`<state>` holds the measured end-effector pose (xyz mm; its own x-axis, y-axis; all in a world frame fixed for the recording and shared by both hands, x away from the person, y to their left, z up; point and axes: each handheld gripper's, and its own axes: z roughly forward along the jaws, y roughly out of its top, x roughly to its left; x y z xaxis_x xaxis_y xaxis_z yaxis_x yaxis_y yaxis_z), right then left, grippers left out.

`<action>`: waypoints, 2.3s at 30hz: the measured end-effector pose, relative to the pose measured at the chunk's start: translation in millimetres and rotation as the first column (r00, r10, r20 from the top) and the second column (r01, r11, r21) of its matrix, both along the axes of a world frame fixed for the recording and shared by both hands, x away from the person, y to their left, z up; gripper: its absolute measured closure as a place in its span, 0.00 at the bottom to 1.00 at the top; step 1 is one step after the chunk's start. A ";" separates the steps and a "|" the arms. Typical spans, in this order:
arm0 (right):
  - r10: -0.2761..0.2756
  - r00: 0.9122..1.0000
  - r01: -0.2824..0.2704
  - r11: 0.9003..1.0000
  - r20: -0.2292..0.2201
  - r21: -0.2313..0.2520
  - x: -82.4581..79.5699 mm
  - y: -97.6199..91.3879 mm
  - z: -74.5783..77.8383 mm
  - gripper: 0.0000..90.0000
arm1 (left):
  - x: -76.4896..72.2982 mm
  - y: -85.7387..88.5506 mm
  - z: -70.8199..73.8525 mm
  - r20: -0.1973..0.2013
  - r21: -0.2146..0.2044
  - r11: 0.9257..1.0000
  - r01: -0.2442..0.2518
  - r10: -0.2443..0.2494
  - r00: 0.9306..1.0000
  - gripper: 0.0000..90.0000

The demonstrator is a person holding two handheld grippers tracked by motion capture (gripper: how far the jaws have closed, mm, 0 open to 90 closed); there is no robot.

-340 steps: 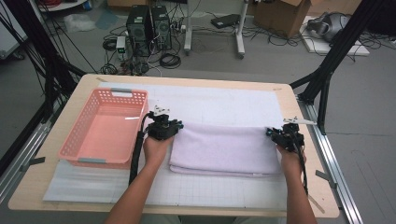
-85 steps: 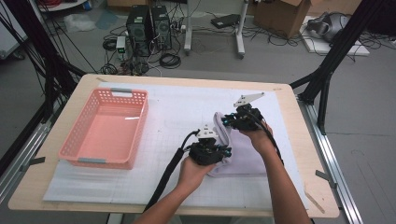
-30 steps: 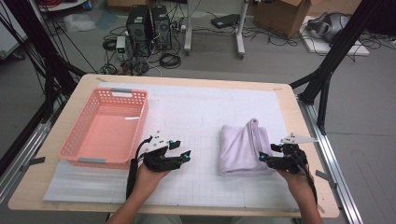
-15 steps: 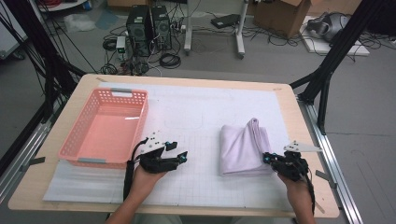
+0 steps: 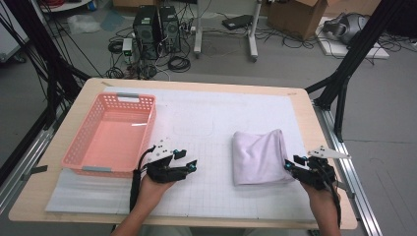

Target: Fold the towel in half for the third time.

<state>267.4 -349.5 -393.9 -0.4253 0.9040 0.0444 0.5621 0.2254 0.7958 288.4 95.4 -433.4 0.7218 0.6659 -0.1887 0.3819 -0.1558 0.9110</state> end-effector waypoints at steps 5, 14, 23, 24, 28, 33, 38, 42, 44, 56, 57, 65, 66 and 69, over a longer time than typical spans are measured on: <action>0.069 0.998 -0.069 0.998 0.003 -0.003 22.8 22.4 2.9 0.71 | -0.2 0.3 0.0 0.000 0.001 1.000 0.002 -0.002 1.000 0.46; 0.018 0.995 -0.024 0.998 -0.096 -0.062 30.4 21.2 -33.6 0.81 | -0.6 1.7 -1.0 -0.004 0.004 1.000 -0.002 0.002 1.000 0.46; 0.051 0.997 -0.053 0.998 -0.060 -0.022 35.3 21.6 -11.3 0.70 | 0.3 2.3 -0.8 0.001 0.001 1.000 -0.003 0.003 1.000 0.46; 0.051 0.997 -0.053 0.998 -0.060 -0.022 35.3 21.6 -11.3 0.70 | 0.3 2.4 -0.7 0.000 -0.002 1.000 -0.004 0.004 1.000 0.46; 0.081 0.997 -0.081 0.996 -0.021 -0.022 59.8 38.1 0.9 0.64 | 0.3 2.3 -0.6 -0.001 -0.001 1.000 -0.003 0.003 1.000 0.46; 0.105 0.993 -0.107 0.994 -0.055 -0.031 99.1 61.9 10.1 0.59 | 0.1 0.2 -1.3 -0.003 0.006 1.000 0.004 -0.004 1.000 0.46; 0.131 0.984 -0.142 0.986 -0.120 -0.084 120.2 75.5 3.9 0.60 | -0.1 0.0 -1.6 -0.007 0.010 1.000 0.011 -0.011 1.000 0.46; 0.134 0.972 -0.163 0.976 -0.190 -0.146 129.3 84.7 -7.1 0.66 | 0.0 -1.3 -2.5 -0.006 0.010 1.000 0.011 -0.011 1.000 0.47; 0.136 0.967 -0.170 0.974 -0.217 -0.147 131.8 85.7 -11.4 0.69 | 0.1 -1.3 -2.8 -0.005 0.010 1.000 0.009 -0.009 1.000 0.47; 0.265 0.958 -0.275 0.957 -0.110 -0.092 129.8 99.8 -2.4 0.94 | 1.4 -1.2 -3.5 -0.007 0.011 1.000 0.008 -0.008 1.000 0.47; 0.276 0.956 -0.284 0.956 -0.095 -0.080 129.6 103.3 -2.2 0.94 | 1.4 -1.1 -3.4 -0.008 0.010 1.000 0.007 -0.007 1.000 0.47; 0.141 0.990 -0.142 0.986 -0.019 -0.084 125.6 96.7 -2.7 0.67 | 1.4 -0.9 -3.5 -0.010 0.008 1.000 0.006 -0.006 1.000 0.47; 0.105 0.994 -0.105 0.991 -0.001 -0.087 122.2 89.5 0.1 0.69 | 1.5 -1.1 -3.6 -0.012 0.008 1.000 0.006 -0.006 1.000 0.47; 0.041 0.999 -0.041 0.995 -0.004 -0.089 113.3 68.2 1.8 0.71 | 1.3 -1.3 -3.4 -0.008 0.009 1.000 0.005 -0.005 1.000 0.47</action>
<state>380.7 -281.3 -392.1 -0.4622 0.8861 -0.0342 0.5526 0.3180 0.7704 289.8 94.1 -436.8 0.7237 0.6638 -0.1890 0.3887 -0.1657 0.9063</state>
